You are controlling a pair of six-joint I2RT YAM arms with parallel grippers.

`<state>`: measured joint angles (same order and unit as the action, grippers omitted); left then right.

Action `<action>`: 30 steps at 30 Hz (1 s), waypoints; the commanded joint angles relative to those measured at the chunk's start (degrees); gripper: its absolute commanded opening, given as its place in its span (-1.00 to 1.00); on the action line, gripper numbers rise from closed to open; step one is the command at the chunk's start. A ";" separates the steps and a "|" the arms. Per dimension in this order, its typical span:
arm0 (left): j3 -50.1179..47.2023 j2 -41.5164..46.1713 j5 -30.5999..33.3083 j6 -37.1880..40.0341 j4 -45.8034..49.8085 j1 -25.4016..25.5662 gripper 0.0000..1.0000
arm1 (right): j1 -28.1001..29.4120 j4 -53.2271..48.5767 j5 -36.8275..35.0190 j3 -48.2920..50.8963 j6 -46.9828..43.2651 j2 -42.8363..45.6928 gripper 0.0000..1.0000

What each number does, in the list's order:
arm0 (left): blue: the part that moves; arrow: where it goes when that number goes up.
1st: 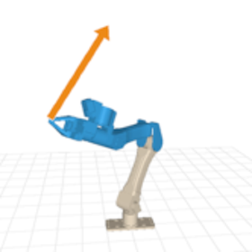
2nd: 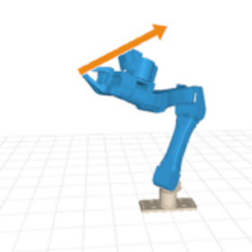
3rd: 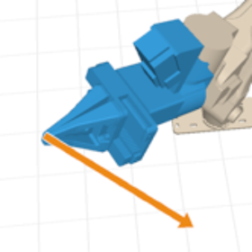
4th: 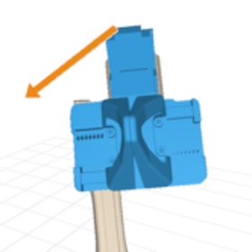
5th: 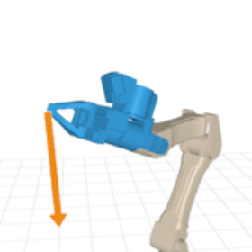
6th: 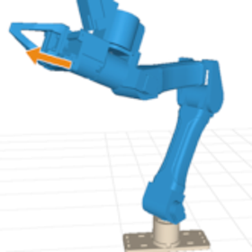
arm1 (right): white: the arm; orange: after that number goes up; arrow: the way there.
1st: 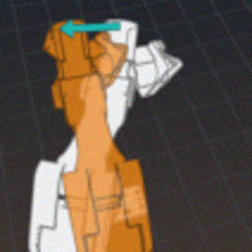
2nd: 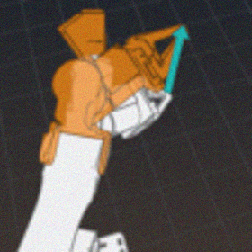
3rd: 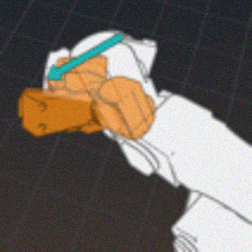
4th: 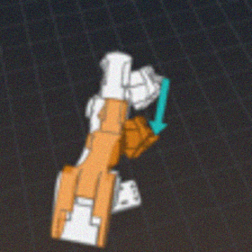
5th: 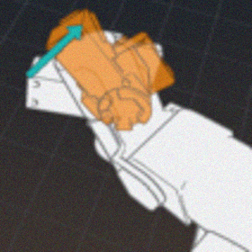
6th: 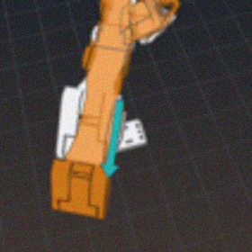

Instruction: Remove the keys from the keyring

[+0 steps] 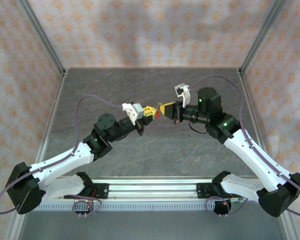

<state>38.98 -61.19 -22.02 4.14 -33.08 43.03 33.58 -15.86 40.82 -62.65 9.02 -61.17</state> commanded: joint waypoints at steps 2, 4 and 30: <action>-2.57 2.24 1.38 -0.93 -4.26 0.13 -0.59 | -0.54 1.85 -0.05 -1.04 -0.20 0.95 -1.00; -3.49 2.89 1.80 -1.11 -4.22 0.12 -0.57 | -0.54 1.46 0.14 -1.33 -0.34 0.80 -1.00; -7.69 -1.41 4.05 1.72 -17.59 0.13 0.37 | -0.53 2.38 4.81 -3.88 3.63 -0.32 -1.00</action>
<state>30.96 -60.77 -18.76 4.14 -43.07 43.03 33.26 -15.75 43.18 -64.05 10.41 -61.45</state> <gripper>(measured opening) 0.678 0.048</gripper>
